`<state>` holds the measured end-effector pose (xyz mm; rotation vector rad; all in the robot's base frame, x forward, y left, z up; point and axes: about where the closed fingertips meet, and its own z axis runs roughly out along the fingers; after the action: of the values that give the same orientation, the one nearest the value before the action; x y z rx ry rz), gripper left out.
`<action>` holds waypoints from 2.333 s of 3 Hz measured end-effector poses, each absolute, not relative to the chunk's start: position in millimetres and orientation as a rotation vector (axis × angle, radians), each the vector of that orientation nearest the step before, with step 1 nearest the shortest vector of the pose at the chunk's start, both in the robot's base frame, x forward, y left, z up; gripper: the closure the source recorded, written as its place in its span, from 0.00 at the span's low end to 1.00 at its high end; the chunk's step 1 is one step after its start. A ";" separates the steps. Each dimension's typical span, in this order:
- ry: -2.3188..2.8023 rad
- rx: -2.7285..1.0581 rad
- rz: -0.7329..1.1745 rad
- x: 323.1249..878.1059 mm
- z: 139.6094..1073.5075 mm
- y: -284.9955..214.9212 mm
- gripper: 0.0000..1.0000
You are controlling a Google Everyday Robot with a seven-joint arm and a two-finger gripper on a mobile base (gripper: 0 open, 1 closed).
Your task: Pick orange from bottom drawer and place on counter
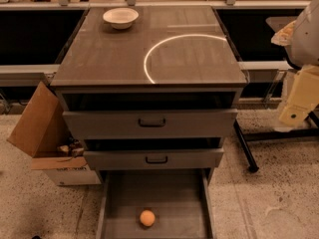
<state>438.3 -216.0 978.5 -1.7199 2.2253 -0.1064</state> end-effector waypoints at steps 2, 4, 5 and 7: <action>2.191 -1.755 0.015 432.4 957.4 -202.2 0.00; 2.032 -1.792 0.552 381.4 857.4 -120.2 0.00; 2.032 -1.793 0.547 381.8 857.9 -120.7 0.00; 2.036 -1.787 0.613 367.4 784.6 -98.7 0.00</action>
Offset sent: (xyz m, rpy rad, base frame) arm -0.0326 0.0605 -0.0982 0.3193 0.2344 0.2319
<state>367.4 -98.7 784.6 -1.7869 2.0358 0.6130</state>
